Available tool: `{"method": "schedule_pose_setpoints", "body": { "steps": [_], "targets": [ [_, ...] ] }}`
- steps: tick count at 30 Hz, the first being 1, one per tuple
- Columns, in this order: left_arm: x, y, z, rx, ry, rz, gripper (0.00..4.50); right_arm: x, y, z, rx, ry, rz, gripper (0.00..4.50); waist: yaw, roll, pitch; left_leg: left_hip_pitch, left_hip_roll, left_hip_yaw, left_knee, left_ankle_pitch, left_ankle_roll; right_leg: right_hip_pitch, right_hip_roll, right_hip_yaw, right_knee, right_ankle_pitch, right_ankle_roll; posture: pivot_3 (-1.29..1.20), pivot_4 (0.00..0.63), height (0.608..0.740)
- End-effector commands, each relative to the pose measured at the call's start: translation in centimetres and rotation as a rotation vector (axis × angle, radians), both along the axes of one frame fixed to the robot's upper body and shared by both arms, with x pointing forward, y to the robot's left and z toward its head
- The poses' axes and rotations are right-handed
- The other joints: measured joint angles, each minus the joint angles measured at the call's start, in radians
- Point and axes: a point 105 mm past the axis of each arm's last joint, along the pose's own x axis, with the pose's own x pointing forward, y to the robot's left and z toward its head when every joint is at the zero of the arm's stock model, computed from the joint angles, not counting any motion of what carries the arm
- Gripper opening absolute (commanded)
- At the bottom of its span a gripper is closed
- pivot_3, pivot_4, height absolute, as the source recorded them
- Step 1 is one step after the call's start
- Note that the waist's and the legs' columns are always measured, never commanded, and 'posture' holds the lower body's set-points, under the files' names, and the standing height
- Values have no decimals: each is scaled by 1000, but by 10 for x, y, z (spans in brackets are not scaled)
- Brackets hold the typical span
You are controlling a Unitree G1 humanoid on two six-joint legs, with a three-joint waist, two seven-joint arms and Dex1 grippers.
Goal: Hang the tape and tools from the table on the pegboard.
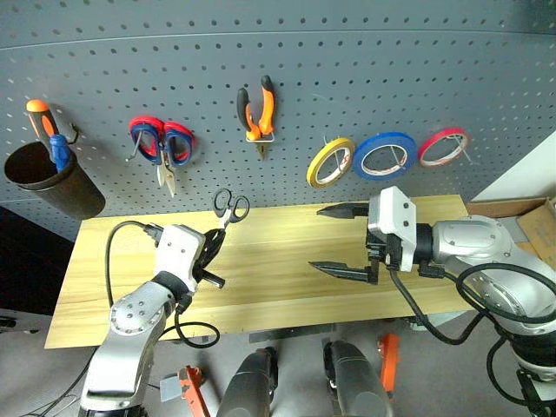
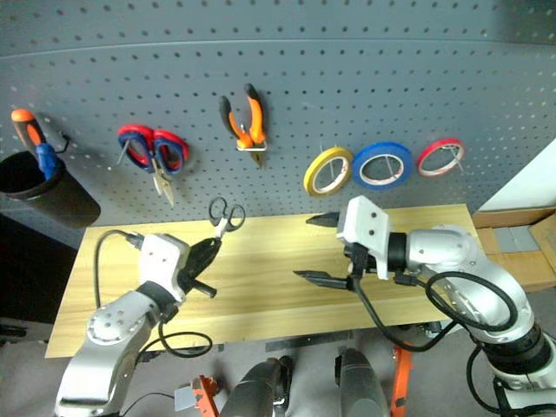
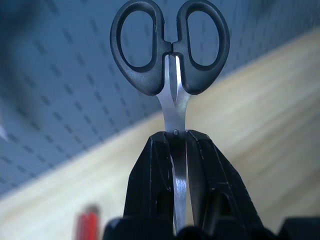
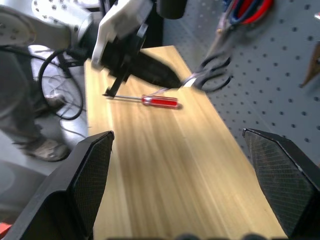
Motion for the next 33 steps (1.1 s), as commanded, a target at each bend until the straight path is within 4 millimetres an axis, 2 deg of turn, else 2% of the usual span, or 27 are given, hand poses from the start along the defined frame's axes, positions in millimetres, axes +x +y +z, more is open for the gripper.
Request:
{"method": "schedule_pose_setpoints", "body": {
  "steps": [1,5,15,22,29,33],
  "targets": [
    [-10,7,26,25,-128,40,109,-1,-3,16,21,-53,25,4500,0,0,0,0,0,0,0,0,0,0,0,0,0,0,0,-122,289,740],
    [-13,13,41,48,-210,80,109,3,-6,17,15,-58,27,4500,3,0,0,0,0,-1,0,0,0,0,0,-1,0,0,0,-109,271,740],
    [-2,26,66,35,-348,191,109,14,-5,22,4,-80,53,4500,26,-1,-5,0,0,-1,0,0,-1,0,0,-3,1,0,0,-94,209,740],
    [-5,26,79,19,-413,214,109,9,-9,21,-14,-49,103,4500,32,-3,-13,-1,0,-1,1,0,-1,0,0,-5,1,0,0,-82,165,740],
    [-12,25,84,16,-444,236,109,10,-9,21,-34,-42,149,4500,38,-2,-58,-1,0,-1,1,0,-1,0,0,-10,1,0,0,-55,126,740],
    [-14,32,84,-4,-439,276,109,11,-7,22,-41,-49,162,4500,50,-2,-81,0,0,-1,3,0,-1,0,0,-13,1,0,0,-44,120,740]
  ]
}}
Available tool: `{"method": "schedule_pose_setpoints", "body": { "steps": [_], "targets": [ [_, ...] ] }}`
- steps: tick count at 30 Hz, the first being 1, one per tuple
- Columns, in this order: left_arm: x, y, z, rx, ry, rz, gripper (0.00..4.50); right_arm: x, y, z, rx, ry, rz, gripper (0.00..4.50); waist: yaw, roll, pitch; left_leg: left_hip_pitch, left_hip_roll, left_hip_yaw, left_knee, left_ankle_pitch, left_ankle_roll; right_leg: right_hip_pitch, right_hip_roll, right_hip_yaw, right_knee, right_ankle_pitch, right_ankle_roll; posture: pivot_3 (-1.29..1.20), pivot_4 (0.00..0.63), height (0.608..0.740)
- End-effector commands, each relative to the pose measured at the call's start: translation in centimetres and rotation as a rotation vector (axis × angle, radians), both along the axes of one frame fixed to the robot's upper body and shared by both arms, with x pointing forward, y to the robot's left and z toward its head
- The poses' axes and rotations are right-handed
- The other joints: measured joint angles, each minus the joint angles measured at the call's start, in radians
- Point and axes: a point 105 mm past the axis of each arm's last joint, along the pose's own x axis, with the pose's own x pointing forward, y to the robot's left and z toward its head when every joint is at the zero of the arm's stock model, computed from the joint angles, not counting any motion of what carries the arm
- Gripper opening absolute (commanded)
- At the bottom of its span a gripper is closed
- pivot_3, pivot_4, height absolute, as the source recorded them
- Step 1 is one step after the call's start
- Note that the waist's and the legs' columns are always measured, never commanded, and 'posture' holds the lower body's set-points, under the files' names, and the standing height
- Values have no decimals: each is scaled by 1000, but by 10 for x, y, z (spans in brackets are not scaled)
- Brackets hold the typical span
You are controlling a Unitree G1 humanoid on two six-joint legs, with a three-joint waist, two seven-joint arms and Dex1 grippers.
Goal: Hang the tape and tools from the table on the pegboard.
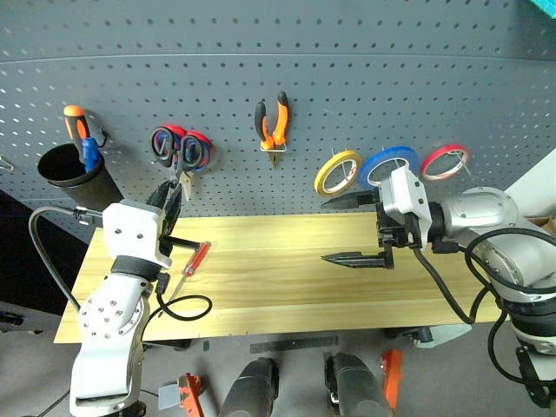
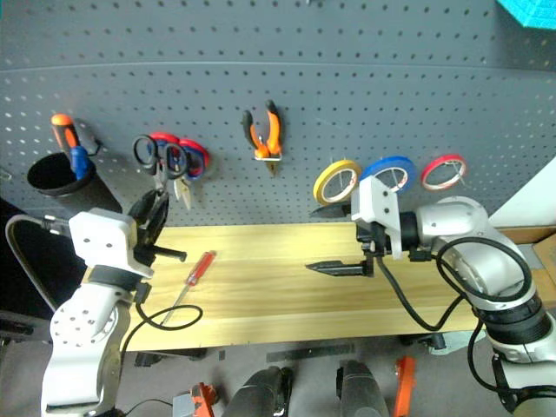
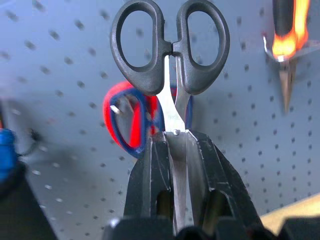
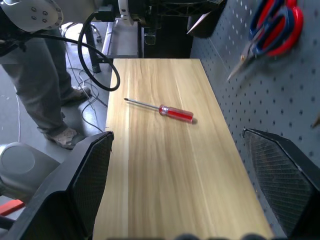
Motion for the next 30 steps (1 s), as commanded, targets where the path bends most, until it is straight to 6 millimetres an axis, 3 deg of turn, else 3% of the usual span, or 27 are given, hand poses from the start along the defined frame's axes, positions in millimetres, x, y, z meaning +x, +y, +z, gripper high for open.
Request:
{"method": "schedule_pose_setpoints", "body": {
  "steps": [1,7,15,30],
  "targets": [
    [-9,7,14,-13,-57,44,109,-4,4,8,2,-47,43,4500,4,0,-9,0,0,0,0,0,0,0,0,0,0,0,0,-43,120,740],
    [-2,6,-2,-99,50,1,109,-5,7,8,-5,-53,56,4500,9,0,-16,0,0,-2,6,0,0,1,-1,0,1,2,0,-46,120,740],
    [16,12,2,-123,90,-61,109,-5,5,7,-9,-59,46,4500,8,0,-18,0,0,-2,12,0,0,1,0,-1,2,5,0,-72,124,740],
    [14,11,-20,-147,171,-64,109,-7,5,4,-23,-48,48,4500,5,0,-19,0,0,-2,12,0,0,1,0,-1,2,6,0,-70,135,740]
  ]
}}
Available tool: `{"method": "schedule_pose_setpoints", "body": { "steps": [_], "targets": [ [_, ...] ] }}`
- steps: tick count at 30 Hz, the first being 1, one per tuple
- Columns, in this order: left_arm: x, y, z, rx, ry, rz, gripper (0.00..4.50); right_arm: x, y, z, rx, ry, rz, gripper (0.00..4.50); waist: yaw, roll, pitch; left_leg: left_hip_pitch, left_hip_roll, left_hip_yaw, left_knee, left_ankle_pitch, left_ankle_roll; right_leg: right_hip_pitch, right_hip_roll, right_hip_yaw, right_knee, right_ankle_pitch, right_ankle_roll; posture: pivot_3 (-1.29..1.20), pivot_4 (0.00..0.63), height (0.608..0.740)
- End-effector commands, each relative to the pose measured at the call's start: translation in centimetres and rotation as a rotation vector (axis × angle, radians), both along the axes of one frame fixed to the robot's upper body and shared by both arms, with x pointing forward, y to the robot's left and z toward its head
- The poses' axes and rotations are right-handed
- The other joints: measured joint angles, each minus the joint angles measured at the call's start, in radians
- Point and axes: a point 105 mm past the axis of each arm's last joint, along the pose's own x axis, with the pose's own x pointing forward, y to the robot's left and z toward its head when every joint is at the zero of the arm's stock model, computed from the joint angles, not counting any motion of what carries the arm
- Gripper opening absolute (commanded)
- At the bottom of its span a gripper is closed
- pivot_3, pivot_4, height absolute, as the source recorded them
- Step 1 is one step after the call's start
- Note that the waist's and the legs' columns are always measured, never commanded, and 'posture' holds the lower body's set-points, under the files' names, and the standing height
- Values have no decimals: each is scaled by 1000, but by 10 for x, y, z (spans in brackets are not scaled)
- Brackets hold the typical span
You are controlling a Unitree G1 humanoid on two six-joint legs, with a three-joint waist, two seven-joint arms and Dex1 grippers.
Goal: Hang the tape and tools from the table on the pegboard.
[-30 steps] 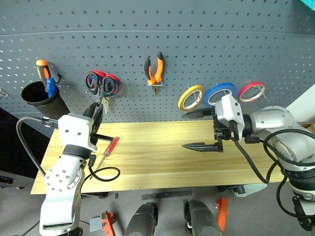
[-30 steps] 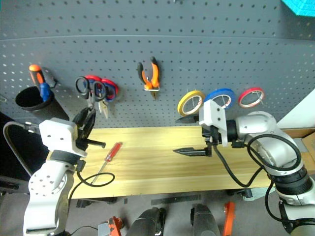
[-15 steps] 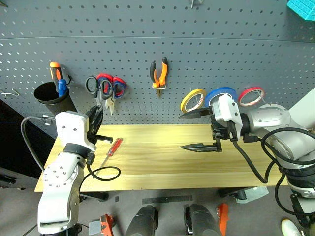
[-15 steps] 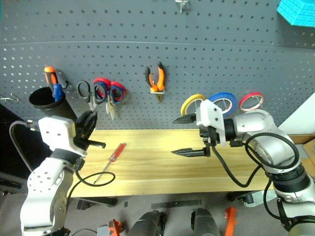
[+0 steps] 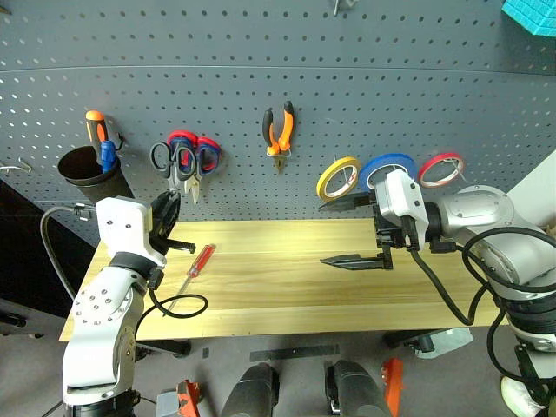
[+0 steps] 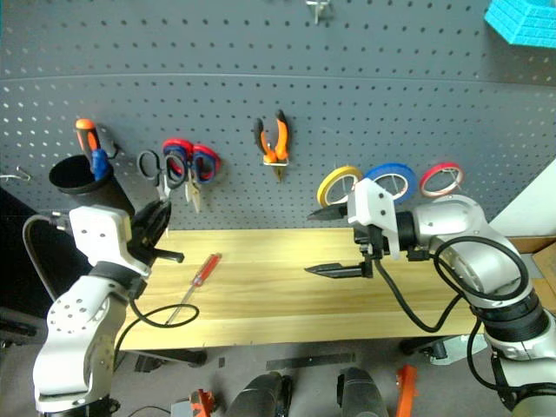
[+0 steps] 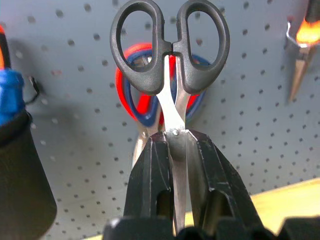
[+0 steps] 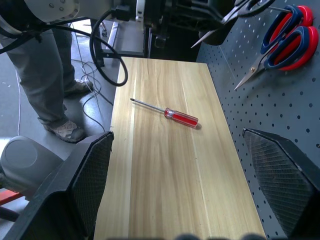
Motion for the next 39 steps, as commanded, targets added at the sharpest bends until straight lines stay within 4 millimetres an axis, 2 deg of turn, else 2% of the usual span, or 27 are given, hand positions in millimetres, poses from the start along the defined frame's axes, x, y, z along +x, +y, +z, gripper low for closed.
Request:
{"method": "schedule_pose_setpoints", "body": {
  "steps": [1,9,15,39],
  "targets": [
    [-2,-3,7,3,-20,-14,109,-6,2,8,2,-49,28,4500,0,0,0,0,0,0,0,0,0,0,0,0,0,0,0,-70,135,740],
    [5,-2,-1,33,29,-22,109,-6,6,12,25,-66,39,4500,0,0,0,0,0,0,0,0,0,0,0,0,0,0,0,-75,140,740],
    [11,3,0,32,30,1,109,-3,16,31,138,-121,23,4500,-1,0,0,0,0,0,0,0,0,0,0,0,1,0,0,-82,140,740],
    [15,0,3,57,16,-1,109,7,16,37,206,-49,-95,4500,-3,0,0,0,0,1,1,0,0,-1,0,0,2,0,0,-82,139,740]
  ]
}}
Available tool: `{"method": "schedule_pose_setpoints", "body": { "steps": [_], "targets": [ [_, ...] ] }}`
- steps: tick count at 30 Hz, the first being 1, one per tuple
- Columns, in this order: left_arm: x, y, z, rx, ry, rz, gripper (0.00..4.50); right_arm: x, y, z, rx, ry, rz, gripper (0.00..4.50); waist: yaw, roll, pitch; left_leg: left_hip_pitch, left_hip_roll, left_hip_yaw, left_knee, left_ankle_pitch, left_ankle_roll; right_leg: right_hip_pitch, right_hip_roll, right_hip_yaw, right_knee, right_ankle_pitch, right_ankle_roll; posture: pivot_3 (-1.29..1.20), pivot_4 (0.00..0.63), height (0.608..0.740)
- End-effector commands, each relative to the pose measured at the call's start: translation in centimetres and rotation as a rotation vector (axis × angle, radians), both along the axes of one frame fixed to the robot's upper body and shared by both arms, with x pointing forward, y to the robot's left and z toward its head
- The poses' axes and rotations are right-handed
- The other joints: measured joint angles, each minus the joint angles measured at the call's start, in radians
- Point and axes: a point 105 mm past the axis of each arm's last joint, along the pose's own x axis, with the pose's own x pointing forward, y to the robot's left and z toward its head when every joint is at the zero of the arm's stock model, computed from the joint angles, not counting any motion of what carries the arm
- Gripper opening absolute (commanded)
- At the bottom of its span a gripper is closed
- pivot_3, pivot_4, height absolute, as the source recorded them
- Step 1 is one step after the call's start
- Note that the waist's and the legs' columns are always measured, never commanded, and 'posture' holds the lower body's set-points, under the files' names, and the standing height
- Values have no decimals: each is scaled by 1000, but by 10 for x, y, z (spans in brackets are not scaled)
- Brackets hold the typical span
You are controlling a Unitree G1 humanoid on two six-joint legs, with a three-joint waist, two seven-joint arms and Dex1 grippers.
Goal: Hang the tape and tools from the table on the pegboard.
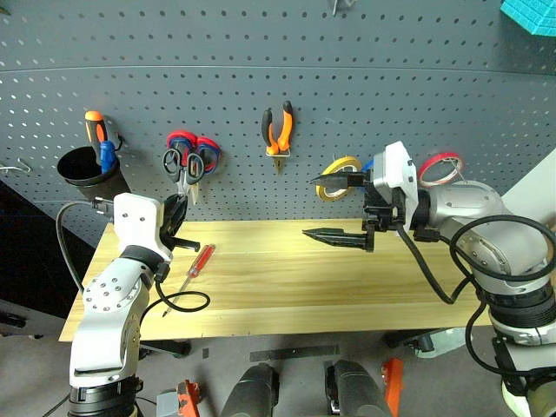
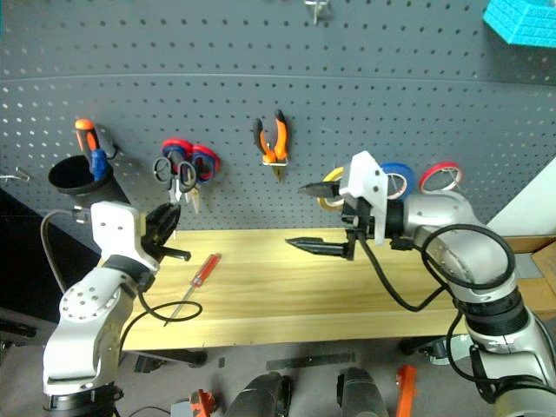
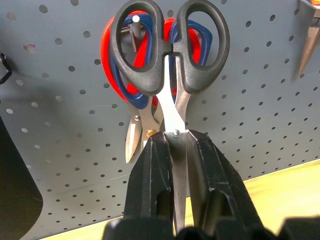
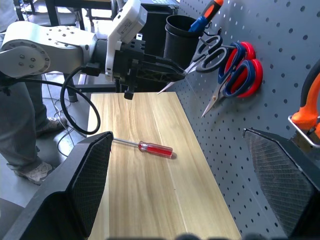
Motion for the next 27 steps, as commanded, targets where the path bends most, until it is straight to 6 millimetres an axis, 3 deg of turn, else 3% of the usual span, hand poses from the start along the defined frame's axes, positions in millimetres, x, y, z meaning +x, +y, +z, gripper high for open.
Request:
{"method": "schedule_pose_setpoints", "body": {
  "steps": [1,27],
  "targets": [
    [-2,-1,11,23,-48,-4,109,-8,0,15,25,-56,17,4500,0,0,0,0,0,0,0,0,0,0,0,0,0,0,0,-82,139,740],
    [6,-5,1,37,-20,-15,109,-8,-2,12,0,-51,18,4500,0,0,0,0,0,1,1,0,0,0,0,1,3,0,0,-90,151,740]
  ]
}}
